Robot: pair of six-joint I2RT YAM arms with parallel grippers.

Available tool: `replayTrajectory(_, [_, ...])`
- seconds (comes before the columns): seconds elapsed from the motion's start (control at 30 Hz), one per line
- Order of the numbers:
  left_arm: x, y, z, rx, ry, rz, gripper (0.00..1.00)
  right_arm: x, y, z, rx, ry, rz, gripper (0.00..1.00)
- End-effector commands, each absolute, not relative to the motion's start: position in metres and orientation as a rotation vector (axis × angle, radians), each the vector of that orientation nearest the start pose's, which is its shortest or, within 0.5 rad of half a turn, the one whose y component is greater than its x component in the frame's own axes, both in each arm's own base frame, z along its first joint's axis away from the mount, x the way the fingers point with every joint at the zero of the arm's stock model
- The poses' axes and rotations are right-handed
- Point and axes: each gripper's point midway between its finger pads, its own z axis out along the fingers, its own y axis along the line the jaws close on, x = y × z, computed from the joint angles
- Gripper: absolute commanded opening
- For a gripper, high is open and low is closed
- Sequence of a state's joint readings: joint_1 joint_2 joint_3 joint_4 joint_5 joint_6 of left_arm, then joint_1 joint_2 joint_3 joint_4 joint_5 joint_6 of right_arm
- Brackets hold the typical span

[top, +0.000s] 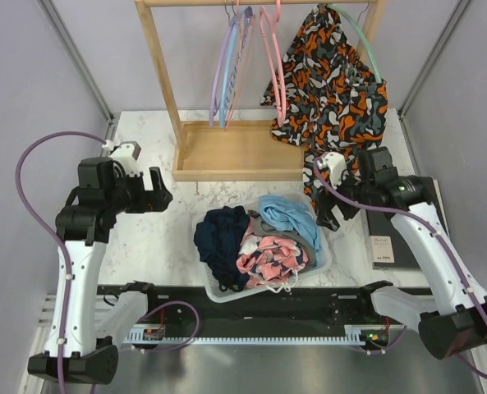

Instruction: Place the shorts on the hanger

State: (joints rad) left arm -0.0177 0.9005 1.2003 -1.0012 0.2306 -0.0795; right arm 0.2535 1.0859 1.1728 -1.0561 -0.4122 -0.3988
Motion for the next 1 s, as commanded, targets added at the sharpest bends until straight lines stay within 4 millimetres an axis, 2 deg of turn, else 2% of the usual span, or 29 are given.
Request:
replayTrajectory(0.0, [0.229,-0.055,0.306,0.03,2.047,-0.382,0.99,0.245,0.133,0.214,-0.966,2.239,0.443,0.98])
replayTrajectory(0.33, [0.221,-0.067,0.318,0.202,1.945,-0.401,1.0,0.249,0.189,0.183,-1.128,2.246,0.477,0.97])
replayTrajectory(0.4, [0.221,-0.068,0.317,0.207,1.947,-0.406,1.0,0.253,0.192,0.175,-1.137,2.256,0.464,0.9])
replayTrajectory(0.5, [0.221,-0.07,0.318,0.219,1.945,-0.424,1.0,0.262,0.196,0.166,-1.148,2.262,0.438,0.74])
replayTrajectory(0.57, [0.221,-0.072,0.32,0.226,1.941,-0.434,1.0,0.266,0.198,0.169,-1.157,2.253,0.429,0.66])
replayTrajectory(0.7, [0.221,-0.075,0.321,0.246,1.932,-0.451,1.0,0.268,0.197,0.165,-1.183,2.268,0.416,0.64])
replayTrajectory(0.77, [0.22,-0.078,0.32,0.263,1.928,-0.467,1.0,0.264,0.199,0.162,-1.205,2.273,0.436,0.36])
replayTrajectory(0.83, [0.22,-0.079,0.321,0.273,1.923,-0.467,1.0,0.261,0.2,0.163,-1.205,2.285,0.456,0.0])
replayTrajectory(0.87, [0.219,-0.08,0.322,0.28,1.919,-0.47,1.0,0.258,0.202,0.168,-1.211,2.272,0.486,0.0])
replayTrajectory(0.9, [0.218,-0.08,0.323,0.288,1.913,-0.471,1.0,0.257,0.205,0.184,-1.206,2.223,0.501,0.0])
replayTrajectory(0.97, [0.218,-0.081,0.325,0.295,1.902,-0.47,0.99,0.253,0.206,0.205,-1.201,2.167,0.52,0.0])
